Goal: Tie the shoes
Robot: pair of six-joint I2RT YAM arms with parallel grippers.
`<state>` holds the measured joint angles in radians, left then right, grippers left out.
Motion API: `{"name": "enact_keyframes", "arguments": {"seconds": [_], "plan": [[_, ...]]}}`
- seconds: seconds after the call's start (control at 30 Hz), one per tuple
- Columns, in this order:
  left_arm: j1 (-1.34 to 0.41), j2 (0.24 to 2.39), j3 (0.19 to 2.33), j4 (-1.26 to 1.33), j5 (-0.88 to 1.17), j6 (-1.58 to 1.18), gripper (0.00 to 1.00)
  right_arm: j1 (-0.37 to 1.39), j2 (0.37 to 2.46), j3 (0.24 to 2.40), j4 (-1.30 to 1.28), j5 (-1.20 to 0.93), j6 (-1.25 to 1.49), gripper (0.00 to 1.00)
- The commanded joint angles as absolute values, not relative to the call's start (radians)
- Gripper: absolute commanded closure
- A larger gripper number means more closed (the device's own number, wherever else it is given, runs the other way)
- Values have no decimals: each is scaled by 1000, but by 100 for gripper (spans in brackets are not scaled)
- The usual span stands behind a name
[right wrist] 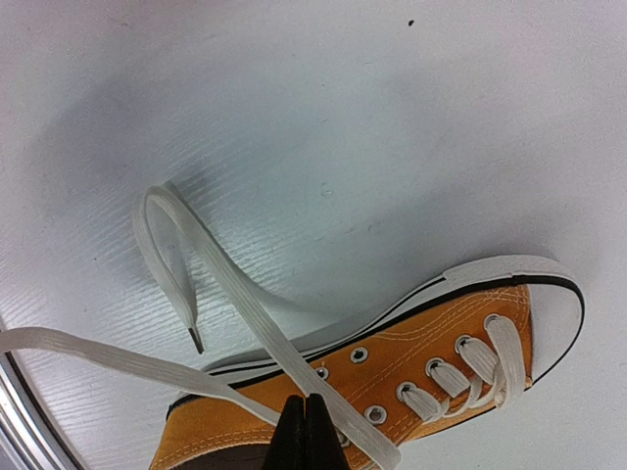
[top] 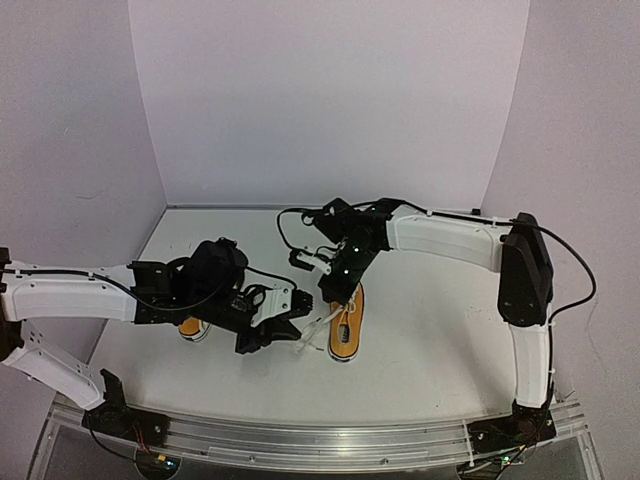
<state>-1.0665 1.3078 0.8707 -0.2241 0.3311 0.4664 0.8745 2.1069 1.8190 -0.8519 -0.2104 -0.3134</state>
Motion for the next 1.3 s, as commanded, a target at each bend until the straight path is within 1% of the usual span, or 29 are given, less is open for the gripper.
{"name": "enact_keyframes", "arguments": {"seconds": [0.0, 0.3, 0.43, 0.67, 0.83, 0.9, 1.07, 1.27], "plan": [[-1063, 1304, 890, -185, 384, 462, 100, 869, 2091, 1813, -841, -171, -314, 85], [-1080, 1268, 974, -284, 477, 493, 100, 870, 2165, 1836, -868, -173, -336, 58], [-1082, 1263, 1008, -317, 494, 506, 100, 877, 2179, 1835, -883, -180, -352, 56], [-1088, 1276, 1029, -339, 503, 518, 100, 886, 2205, 1836, -898, -157, -365, 57], [-1088, 1281, 1021, -335, 497, 522, 100, 895, 2187, 1821, -907, -182, -382, 54], [-1088, 1286, 1019, -334, 493, 522, 100, 901, 2190, 1813, -910, -170, -389, 55], [-1088, 1287, 1010, -325, 486, 522, 100, 915, 2213, 1809, -921, -114, -397, 61], [-1088, 1316, 1004, -325, 432, 509, 100, 922, 2206, 1812, -921, -97, -403, 83]]}}
